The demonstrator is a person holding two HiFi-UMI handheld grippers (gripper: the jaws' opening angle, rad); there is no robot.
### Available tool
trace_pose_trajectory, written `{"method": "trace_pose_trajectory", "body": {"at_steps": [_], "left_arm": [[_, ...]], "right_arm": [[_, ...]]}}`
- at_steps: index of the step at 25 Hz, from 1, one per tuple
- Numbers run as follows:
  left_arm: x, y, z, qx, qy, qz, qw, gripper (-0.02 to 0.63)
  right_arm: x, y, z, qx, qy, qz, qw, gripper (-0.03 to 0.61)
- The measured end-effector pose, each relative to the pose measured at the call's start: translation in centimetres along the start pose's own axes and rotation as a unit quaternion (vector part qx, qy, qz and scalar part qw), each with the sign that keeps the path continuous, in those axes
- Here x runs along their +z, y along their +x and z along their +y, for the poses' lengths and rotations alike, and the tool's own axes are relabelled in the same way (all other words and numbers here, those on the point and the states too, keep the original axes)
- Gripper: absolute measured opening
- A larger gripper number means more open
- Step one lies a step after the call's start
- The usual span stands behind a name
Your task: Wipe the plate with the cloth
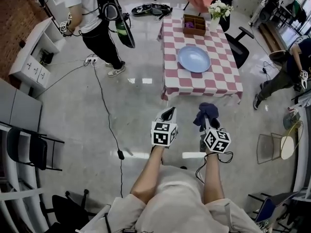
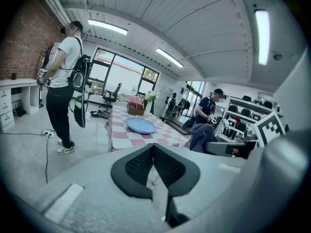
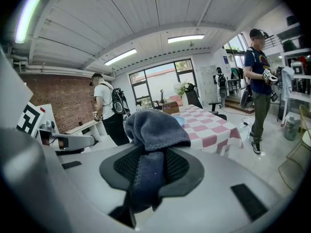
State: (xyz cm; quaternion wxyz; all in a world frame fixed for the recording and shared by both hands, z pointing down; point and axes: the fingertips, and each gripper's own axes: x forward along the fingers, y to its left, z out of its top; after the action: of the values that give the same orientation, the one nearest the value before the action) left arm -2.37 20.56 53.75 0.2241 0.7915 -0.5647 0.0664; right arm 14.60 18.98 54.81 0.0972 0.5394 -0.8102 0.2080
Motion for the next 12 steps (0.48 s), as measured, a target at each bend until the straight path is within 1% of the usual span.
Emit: {"method": "trace_pose_trajectory", "body": {"at_steps": [4,7,12], "left_arm": [[0.1,-0.9,3.3,0.004,0.000,0.007,1.0000,0.011],[0.1,-1.0,5.5,0.006,-0.010,0.009,0.9999,0.011],[0.5,-0.2,7.1,0.003,-0.022,0.008,0.9997,0.011]], "right_arm": [[0.1,1.6,1.4,-0.012,0.013,-0.005,1.000,0.117],[-0.1,2.5,2.2,-0.018,0.013,-0.002,1.000,0.117],[0.2,3.8,2.9,-0.022,0.006,0.003,1.000,0.115]]}}
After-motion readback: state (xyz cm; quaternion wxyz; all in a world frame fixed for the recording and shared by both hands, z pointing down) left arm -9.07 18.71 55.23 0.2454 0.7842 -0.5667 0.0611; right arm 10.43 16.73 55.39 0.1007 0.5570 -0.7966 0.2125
